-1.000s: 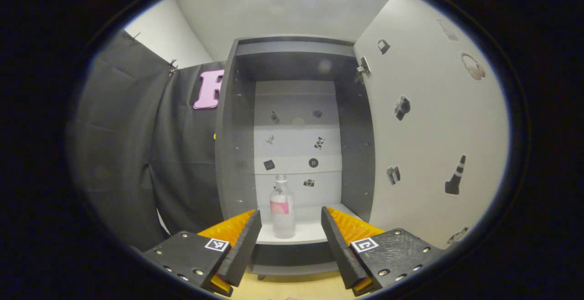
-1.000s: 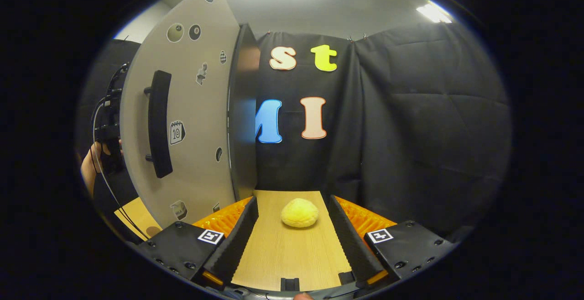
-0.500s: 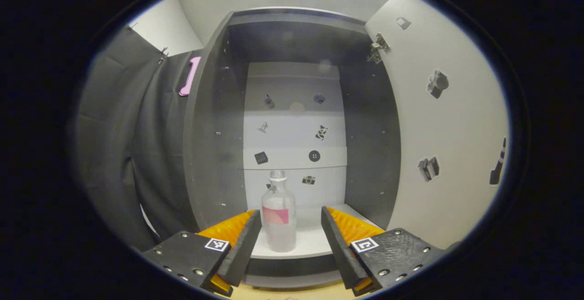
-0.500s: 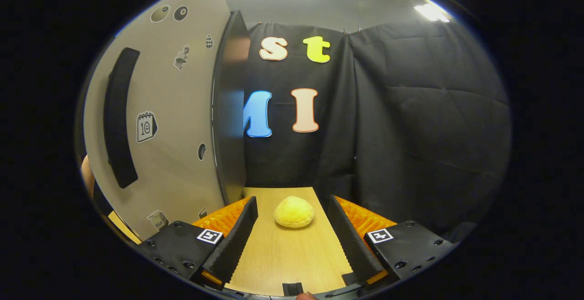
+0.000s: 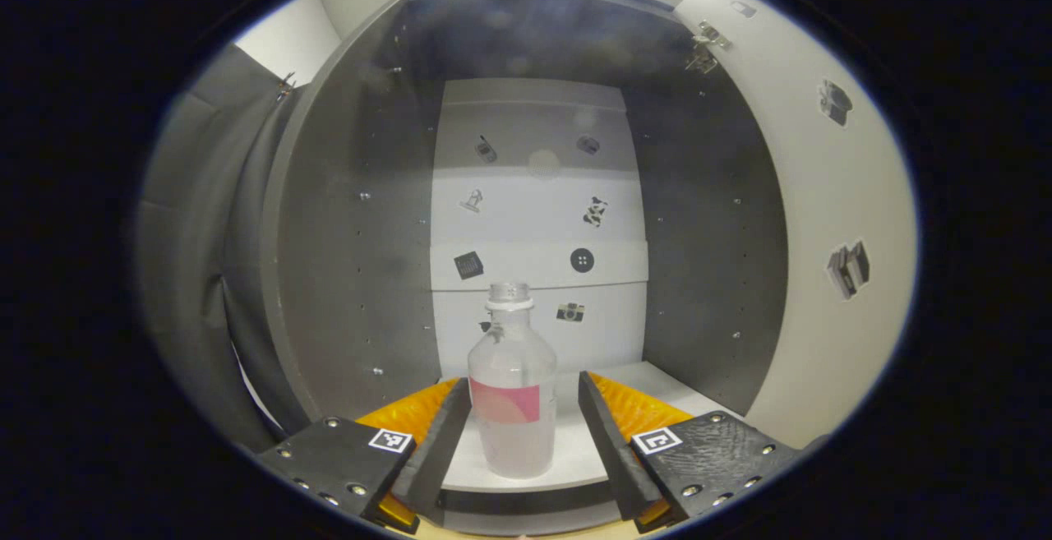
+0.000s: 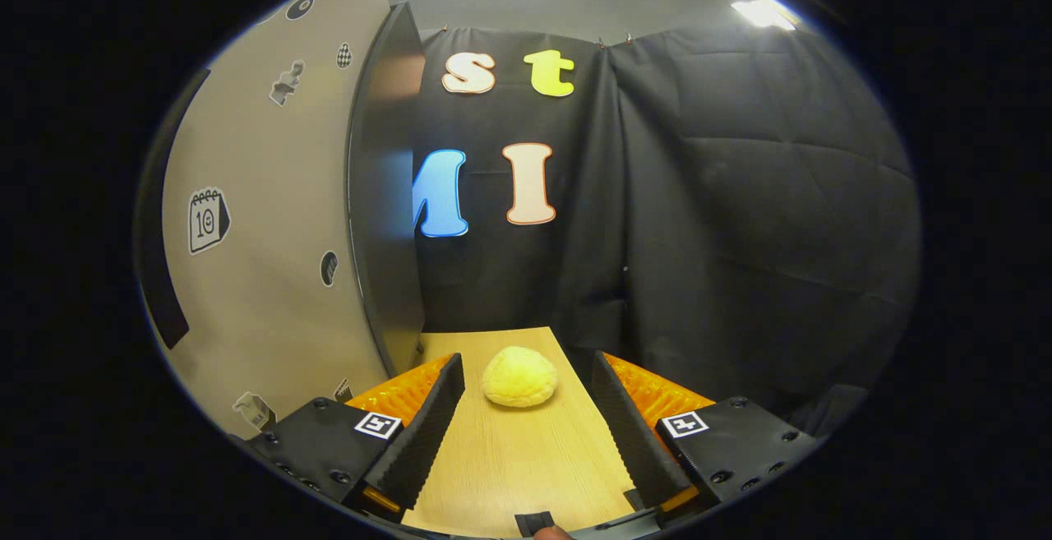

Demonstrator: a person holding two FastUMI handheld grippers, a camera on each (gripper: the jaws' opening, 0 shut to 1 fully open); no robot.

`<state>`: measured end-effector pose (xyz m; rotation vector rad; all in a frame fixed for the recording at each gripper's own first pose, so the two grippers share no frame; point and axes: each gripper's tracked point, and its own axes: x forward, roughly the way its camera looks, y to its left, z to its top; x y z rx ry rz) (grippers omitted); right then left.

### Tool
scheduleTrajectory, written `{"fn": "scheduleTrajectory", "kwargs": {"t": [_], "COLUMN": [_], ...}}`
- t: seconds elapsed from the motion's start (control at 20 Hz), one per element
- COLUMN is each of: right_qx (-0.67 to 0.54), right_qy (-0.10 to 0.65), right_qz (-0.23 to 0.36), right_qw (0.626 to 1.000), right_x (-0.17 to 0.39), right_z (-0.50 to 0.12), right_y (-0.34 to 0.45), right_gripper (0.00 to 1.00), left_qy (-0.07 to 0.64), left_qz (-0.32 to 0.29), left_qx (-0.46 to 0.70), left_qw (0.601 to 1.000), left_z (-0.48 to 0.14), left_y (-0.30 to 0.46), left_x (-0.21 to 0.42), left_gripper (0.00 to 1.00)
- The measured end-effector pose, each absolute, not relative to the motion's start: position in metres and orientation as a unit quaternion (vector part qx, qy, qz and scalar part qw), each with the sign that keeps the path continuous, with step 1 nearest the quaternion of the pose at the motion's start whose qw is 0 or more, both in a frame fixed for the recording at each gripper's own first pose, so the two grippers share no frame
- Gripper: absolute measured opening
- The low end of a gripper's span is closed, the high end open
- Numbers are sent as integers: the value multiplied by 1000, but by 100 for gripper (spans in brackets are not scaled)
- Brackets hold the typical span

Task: Open the cabinet door with the right hand, grasp the bottle in the cabinet with the left hand and place it on the coaster, then close the cabinet door with the right hand.

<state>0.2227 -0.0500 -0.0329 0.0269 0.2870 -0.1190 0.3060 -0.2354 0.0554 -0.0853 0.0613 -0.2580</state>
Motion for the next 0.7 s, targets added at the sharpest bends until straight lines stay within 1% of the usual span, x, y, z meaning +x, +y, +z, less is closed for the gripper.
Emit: {"fn": "scheduleTrajectory", "kwargs": {"t": [0.05, 0.25, 0.45, 0.55, 0.6, 0.65, 0.7], "right_qx": [14, 16, 15, 14, 12, 11, 10], "right_qy": [145, 150, 154, 154, 154, 155, 155], "right_qz": [-61, -67, -67, -64, -63, -61, -59], "right_qw": [987, 986, 986, 986, 986, 986, 986], "right_x": [223, 227, 229, 229, 228, 228, 228], "right_z": [-34, -39, -42, -42, -43, -43, -43], "right_y": [-50, -49, -44, -41, -40, -39, -38], "right_gripper": [94, 94, 94, 94, 95, 94, 94], "left_qy": [30, 24, 44, 42, 43, 42, 41], "left_qz": [-129, -123, -130, -134, -136, -138, -138], "left_qx": [-38, -20, -11, -16, -16, -16, -16], "left_qw": [990, 992, 991, 990, 990, 989, 989], "left_z": [54, 48, 34, 36, 36, 37, 38], "left_y": [-236, -235, -240, -240, -239, -239, -237], "left_x": [311, 329, 334, 332, 330, 327, 323], "left_gripper": [79, 79, 81, 76, 77, 72, 75]}}
